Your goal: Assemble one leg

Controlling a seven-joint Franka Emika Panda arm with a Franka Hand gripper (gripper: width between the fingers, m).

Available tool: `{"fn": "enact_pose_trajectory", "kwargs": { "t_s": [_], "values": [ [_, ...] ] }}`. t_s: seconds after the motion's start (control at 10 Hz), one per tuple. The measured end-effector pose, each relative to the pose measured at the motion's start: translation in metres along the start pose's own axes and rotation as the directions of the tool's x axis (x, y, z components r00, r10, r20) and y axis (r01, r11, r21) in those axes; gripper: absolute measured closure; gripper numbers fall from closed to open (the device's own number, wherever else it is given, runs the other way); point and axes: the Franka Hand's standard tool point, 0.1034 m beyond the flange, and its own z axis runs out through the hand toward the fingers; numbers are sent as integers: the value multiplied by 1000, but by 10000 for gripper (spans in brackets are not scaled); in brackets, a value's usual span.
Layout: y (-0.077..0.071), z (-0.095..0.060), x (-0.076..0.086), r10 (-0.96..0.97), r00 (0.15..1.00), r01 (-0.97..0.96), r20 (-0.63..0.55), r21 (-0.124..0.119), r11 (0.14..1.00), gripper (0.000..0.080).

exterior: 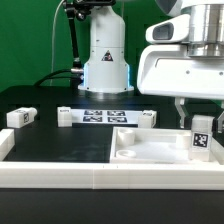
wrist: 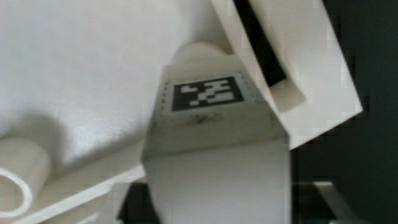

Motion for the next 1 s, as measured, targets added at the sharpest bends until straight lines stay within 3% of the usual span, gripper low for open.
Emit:
{"fn": "enact_pose_trajectory", "kwargs": {
  "t_s": [0.3, 0.4, 0.5, 0.6, 0.7, 0.8, 1.0],
  "values": [
    [3, 0, 0, 121, 993, -121, 0, -14, 993, 499],
    [4, 0, 0, 147, 989, -147, 0, -15, 989, 448],
    [3, 0, 0, 146, 989, -146, 1, -14, 989, 448],
    [3, 0, 0, 144, 990, -144, 1, -14, 989, 258],
    [3, 0, 0, 144, 990, -144, 1, -14, 990, 258],
    [3, 0, 0, 144, 990, -143, 1, -14, 990, 173],
    [3, 1, -1, 143, 990, -143, 1, -14, 990, 154]
  ]
}}
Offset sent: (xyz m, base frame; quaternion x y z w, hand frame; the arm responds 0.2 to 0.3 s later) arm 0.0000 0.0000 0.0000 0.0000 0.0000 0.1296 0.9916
